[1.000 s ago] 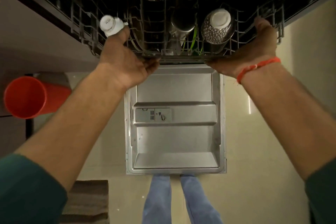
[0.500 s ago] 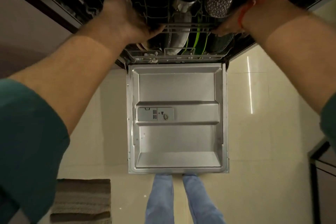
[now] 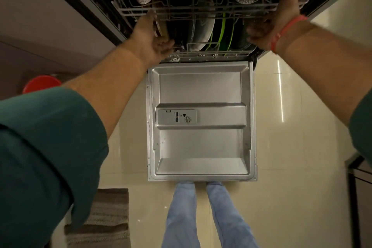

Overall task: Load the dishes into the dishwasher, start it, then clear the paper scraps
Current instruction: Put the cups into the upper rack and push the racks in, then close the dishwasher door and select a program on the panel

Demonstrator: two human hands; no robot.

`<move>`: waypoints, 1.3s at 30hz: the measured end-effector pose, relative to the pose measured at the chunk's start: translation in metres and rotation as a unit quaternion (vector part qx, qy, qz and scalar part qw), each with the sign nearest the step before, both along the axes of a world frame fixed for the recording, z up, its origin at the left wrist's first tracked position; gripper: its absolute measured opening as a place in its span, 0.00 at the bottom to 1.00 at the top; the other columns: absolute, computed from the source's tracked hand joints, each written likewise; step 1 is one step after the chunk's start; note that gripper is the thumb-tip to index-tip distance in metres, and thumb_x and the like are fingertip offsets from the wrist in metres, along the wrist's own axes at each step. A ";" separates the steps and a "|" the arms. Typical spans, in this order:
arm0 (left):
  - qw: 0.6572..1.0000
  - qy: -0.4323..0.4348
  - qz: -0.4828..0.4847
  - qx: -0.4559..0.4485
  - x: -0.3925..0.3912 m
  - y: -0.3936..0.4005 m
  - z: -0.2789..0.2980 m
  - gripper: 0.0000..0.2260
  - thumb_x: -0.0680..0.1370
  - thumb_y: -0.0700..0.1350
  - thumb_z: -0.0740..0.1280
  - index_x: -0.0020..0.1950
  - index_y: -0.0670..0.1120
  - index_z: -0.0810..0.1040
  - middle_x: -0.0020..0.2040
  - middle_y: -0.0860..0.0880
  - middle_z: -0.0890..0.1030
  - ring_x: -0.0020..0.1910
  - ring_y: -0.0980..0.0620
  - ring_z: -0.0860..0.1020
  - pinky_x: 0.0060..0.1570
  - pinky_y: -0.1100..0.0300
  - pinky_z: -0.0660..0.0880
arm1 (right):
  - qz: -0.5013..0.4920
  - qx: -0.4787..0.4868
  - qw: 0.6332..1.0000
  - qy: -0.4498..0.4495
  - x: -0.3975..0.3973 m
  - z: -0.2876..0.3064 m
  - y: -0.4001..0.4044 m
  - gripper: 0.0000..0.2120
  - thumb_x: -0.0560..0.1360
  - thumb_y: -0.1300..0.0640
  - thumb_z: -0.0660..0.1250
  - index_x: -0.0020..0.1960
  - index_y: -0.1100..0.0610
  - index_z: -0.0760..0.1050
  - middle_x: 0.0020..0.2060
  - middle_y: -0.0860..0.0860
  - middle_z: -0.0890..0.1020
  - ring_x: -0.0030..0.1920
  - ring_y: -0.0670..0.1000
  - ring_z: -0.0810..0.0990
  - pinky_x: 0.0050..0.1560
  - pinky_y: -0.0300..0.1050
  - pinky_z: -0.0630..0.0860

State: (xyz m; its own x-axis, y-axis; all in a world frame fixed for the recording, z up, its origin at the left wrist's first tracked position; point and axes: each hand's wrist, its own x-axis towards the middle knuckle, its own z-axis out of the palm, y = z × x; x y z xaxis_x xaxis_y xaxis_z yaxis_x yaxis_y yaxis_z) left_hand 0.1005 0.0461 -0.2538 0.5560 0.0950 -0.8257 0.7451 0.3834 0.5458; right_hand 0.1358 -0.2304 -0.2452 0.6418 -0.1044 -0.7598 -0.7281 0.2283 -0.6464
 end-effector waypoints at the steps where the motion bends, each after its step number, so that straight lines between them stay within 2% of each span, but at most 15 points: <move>1: 1.000 0.005 0.009 -0.006 -0.015 0.003 -0.008 0.24 0.84 0.60 0.56 0.72 0.45 0.70 0.66 0.39 0.76 0.58 0.42 0.78 0.55 0.48 0.75 | -0.009 0.001 1.000 0.002 -0.004 -0.002 -0.001 0.38 0.76 0.32 0.57 0.78 0.54 0.61 0.69 0.58 0.73 0.61 0.58 0.76 0.61 0.53 0.73; 2: 1.000 0.019 0.019 -0.013 -0.028 0.006 -0.019 0.23 0.84 0.60 0.56 0.70 0.44 0.71 0.66 0.39 0.76 0.60 0.42 0.78 0.59 0.48 0.74 | -0.012 0.008 1.000 0.012 -0.010 -0.004 -0.001 0.38 0.76 0.32 0.57 0.78 0.54 0.61 0.67 0.59 0.74 0.62 0.59 0.76 0.62 0.54 0.72; 5: 0.999 0.038 0.032 -0.020 -0.064 0.013 -0.040 0.26 0.84 0.59 0.56 0.77 0.46 0.67 0.72 0.39 0.73 0.67 0.41 0.75 0.68 0.46 0.71 | 0.007 0.030 0.998 0.047 -0.049 -0.020 -0.004 0.37 0.76 0.32 0.57 0.78 0.52 0.62 0.66 0.60 0.74 0.68 0.59 0.72 0.65 0.55 0.68; 8: 0.997 0.069 0.025 -0.014 -0.104 0.013 -0.061 0.27 0.84 0.61 0.57 0.78 0.47 0.66 0.72 0.40 0.73 0.66 0.42 0.75 0.67 0.47 0.71 | 0.005 0.034 0.996 0.080 -0.092 -0.044 -0.006 0.35 0.78 0.33 0.56 0.78 0.52 0.63 0.70 0.60 0.72 0.70 0.59 0.72 0.67 0.56 0.68; 12: 0.993 0.117 0.013 -0.004 -0.166 0.003 -0.084 0.27 0.84 0.61 0.55 0.78 0.47 0.67 0.70 0.42 0.75 0.65 0.42 0.76 0.64 0.47 0.71 | 0.014 0.023 0.989 0.142 -0.162 -0.083 -0.004 0.32 0.79 0.34 0.54 0.75 0.52 0.66 0.69 0.59 0.73 0.69 0.59 0.72 0.66 0.56 0.69; 16: 0.982 0.188 0.010 0.007 -0.243 -0.009 -0.116 0.26 0.84 0.61 0.56 0.77 0.47 0.68 0.70 0.42 0.75 0.67 0.41 0.75 0.66 0.46 0.71 | 0.016 0.006 0.973 0.230 -0.245 -0.122 -0.010 0.30 0.79 0.34 0.56 0.73 0.53 0.69 0.68 0.58 0.74 0.66 0.59 0.73 0.61 0.55 0.70; 22: 0.964 0.264 0.013 -0.012 -0.327 -0.036 -0.126 0.26 0.84 0.62 0.53 0.76 0.48 0.68 0.73 0.42 0.73 0.69 0.43 0.74 0.67 0.47 0.69 | 0.039 0.018 0.951 0.308 -0.339 -0.132 -0.011 0.31 0.80 0.35 0.54 0.75 0.53 0.66 0.71 0.58 0.72 0.70 0.59 0.71 0.70 0.57 0.66; 29: 0.965 0.260 0.032 -0.021 -0.365 -0.060 -0.111 0.26 0.85 0.61 0.53 0.76 0.47 0.68 0.72 0.42 0.74 0.69 0.42 0.74 0.65 0.48 0.70 | 0.095 0.013 0.947 0.308 -0.372 -0.119 -0.008 0.29 0.82 0.38 0.53 0.75 0.54 0.66 0.71 0.58 0.72 0.71 0.58 0.70 0.73 0.57 0.64; 33: 0.969 0.242 0.039 -0.034 -0.370 -0.074 -0.108 0.26 0.85 0.61 0.53 0.77 0.47 0.68 0.72 0.43 0.74 0.68 0.43 0.75 0.68 0.47 0.70 | 0.102 -0.002 0.953 0.284 -0.371 -0.121 -0.010 0.28 0.82 0.38 0.53 0.74 0.54 0.68 0.69 0.58 0.74 0.68 0.57 0.73 0.71 0.57 0.67; 39: 0.970 0.235 0.026 -0.049 -0.394 -0.080 -0.130 0.25 0.85 0.60 0.54 0.76 0.47 0.69 0.70 0.42 0.75 0.67 0.42 0.76 0.64 0.47 0.71 | 0.054 0.003 0.964 0.260 -0.382 -0.147 0.001 0.27 0.83 0.39 0.52 0.74 0.55 0.68 0.69 0.58 0.74 0.69 0.57 0.73 0.70 0.55 0.68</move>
